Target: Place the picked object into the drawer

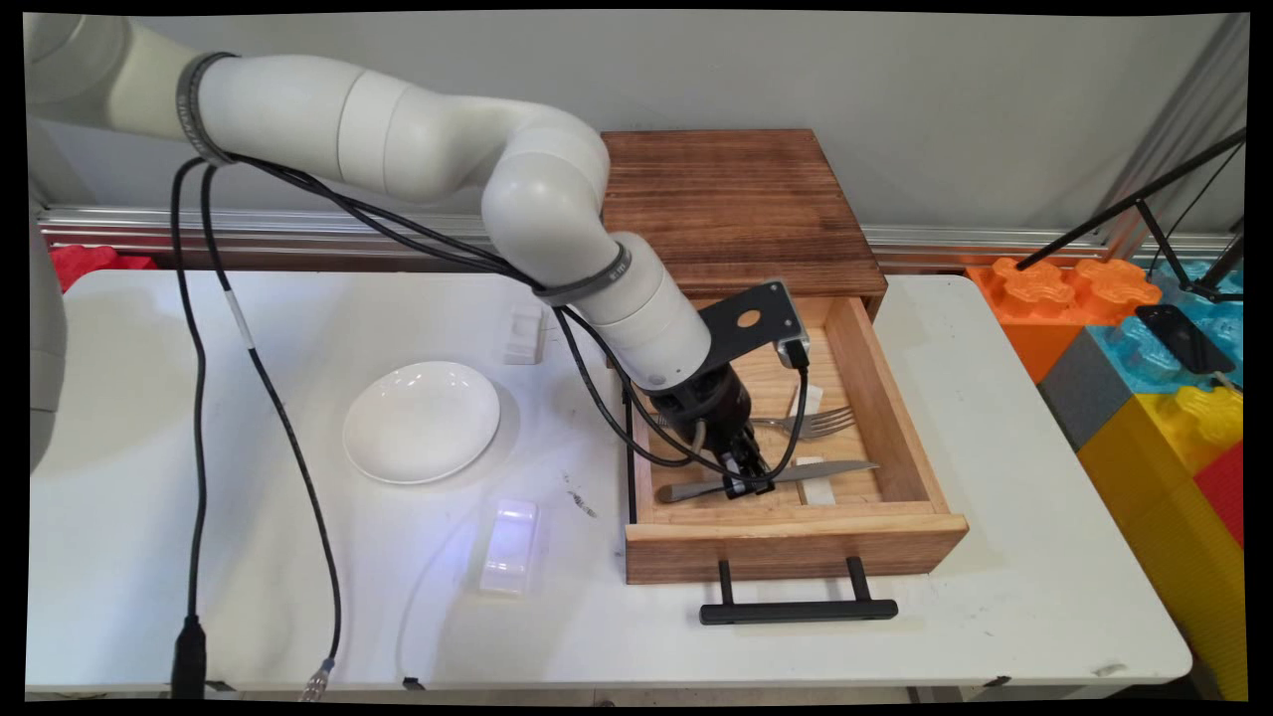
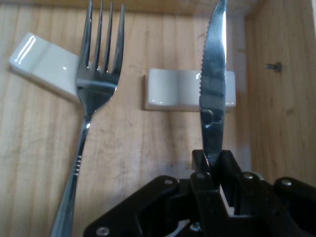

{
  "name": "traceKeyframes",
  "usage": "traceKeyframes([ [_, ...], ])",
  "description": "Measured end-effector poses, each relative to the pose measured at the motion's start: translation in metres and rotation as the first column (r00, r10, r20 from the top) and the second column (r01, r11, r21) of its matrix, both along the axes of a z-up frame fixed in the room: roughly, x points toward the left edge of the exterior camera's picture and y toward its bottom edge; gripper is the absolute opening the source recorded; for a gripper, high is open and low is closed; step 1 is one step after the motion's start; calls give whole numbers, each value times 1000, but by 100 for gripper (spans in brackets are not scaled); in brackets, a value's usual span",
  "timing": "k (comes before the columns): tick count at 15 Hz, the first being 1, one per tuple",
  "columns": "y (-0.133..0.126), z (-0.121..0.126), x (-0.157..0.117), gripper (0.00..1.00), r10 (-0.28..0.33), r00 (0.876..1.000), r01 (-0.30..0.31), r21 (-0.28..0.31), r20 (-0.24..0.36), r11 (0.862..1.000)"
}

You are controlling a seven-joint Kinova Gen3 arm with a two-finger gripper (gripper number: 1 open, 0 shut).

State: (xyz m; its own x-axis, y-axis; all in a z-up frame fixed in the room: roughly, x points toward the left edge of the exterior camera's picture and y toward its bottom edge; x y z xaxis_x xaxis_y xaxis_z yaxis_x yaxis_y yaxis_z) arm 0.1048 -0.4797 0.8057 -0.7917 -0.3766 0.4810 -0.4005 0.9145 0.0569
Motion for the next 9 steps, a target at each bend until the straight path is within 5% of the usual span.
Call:
traceKeyframes([
  [8, -5, -12, -1, 0, -14, 1000, 14, -3, -9, 1000],
  [9, -6, -13, -1, 100, -19, 1000, 19, -5, -10, 1000],
])
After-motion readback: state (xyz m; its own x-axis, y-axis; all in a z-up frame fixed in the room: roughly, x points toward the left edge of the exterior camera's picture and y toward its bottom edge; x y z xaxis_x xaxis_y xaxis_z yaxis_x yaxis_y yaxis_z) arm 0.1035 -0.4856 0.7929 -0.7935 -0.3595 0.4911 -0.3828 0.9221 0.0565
